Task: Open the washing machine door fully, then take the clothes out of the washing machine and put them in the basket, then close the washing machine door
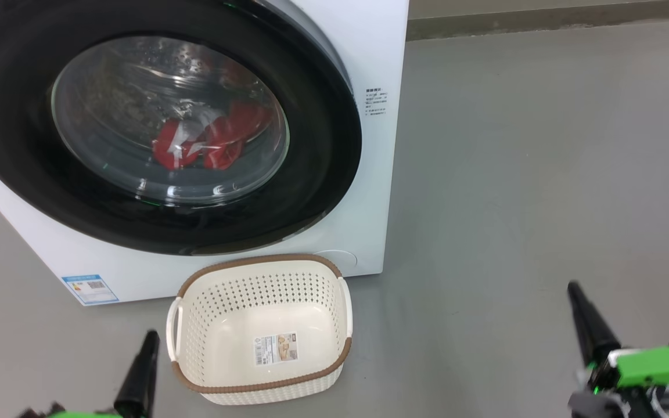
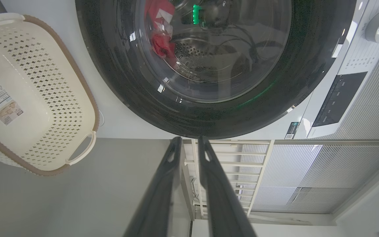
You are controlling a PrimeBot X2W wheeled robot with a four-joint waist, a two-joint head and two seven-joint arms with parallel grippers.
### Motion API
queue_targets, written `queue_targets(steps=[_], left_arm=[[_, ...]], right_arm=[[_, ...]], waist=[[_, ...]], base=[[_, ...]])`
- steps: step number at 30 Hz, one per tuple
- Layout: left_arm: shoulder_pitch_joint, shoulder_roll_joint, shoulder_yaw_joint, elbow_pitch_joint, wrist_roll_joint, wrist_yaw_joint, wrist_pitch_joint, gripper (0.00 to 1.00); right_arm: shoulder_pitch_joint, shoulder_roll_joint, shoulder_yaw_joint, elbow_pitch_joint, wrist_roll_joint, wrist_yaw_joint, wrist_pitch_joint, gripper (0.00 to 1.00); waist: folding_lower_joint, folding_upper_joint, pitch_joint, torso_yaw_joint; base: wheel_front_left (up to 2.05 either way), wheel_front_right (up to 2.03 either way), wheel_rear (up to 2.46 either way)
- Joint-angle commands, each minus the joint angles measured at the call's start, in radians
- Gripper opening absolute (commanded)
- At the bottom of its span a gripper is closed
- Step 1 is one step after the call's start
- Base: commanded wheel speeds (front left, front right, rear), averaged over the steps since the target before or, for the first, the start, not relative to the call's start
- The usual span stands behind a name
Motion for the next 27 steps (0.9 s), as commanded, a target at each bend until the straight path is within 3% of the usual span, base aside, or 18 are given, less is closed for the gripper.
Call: queue_targets(steps=[1,8,13,27], left_arm=[[0.007,-0.003,-0.002,0.013,0.0,0.0,0.0,1.0],[0.002,-0.002,-0.01,0.011,0.009,0.0,-0.013,1.0],[-0.002,0.004,-0.021,0.004,0.026,0.0,-0.03,1.0],[-0.012,0.018,-0.033,-0.022,0.132,-0.001,-0.072,1.0]], right_arm=[[0.009,0.005,0.002,0.013,0.0,0.0,0.0,1.0],[0.004,0.003,0.015,0.01,-0.011,0.0,-0.013,1.0],[-0.001,-0.005,0.034,0.007,-0.031,0.001,-0.032,1.0],[-0.024,-0.017,0.069,0.01,-0.155,0.002,-0.073,1.0]], waist=[[0.0,-0.0001,0.0,0.0],[0.0022,-0.0001,-0.001,0.0],[0.0001,-0.0001,0.001,0.0],[0.0,-0.0001,0.003,0.0]], base=[[0.0,0.0,0.0],[0.0,0.0,0.0],[0.0,0.0,0.0],[0.0,0.0,0.0]])
